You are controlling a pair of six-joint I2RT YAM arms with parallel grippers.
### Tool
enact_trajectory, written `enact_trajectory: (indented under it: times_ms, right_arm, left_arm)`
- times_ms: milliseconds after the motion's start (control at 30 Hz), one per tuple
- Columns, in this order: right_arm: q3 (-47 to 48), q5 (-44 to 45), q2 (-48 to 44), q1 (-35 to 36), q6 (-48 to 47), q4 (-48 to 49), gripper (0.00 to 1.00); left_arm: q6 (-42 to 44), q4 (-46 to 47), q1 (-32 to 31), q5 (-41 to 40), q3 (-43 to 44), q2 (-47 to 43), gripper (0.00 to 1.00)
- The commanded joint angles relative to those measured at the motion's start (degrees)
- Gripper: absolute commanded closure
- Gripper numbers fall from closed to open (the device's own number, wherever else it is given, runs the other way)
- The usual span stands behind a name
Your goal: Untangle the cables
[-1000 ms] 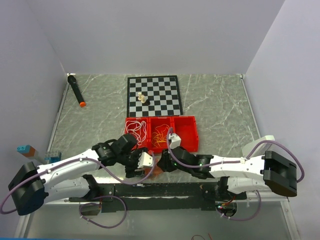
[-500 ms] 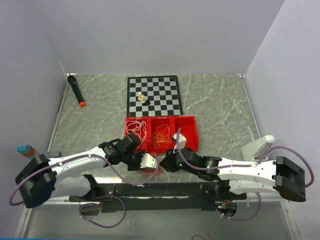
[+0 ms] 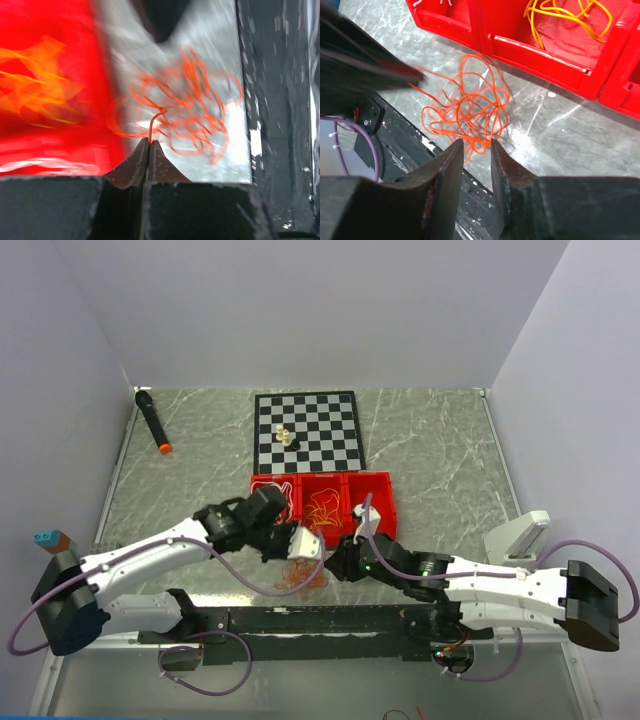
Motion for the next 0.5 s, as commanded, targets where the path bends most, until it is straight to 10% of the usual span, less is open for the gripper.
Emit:
enact_trajectory:
  times_ms: [0,233,467]
  right_arm:
    - [0.31,1.04,-3.85,-0.51,-1.29,-2.8,0.58]
    - [2.95,1.39,-10.18,-0.42,-3.66,-5.52,0.3]
    - [6.2,2.98,-11.86,-0.51,-5.16,-8.25,0.25]
  left_arm:
    - [-1.84,-8.59,-0.27,3.24,16.13,-3.87,0.99]
    - [-1.66,-18.36,-1.05,5.71,29.17,-8.26,0.99]
    - [-3.85,-17.4,-3.43,5.28,31.89,-12.92,0.99]
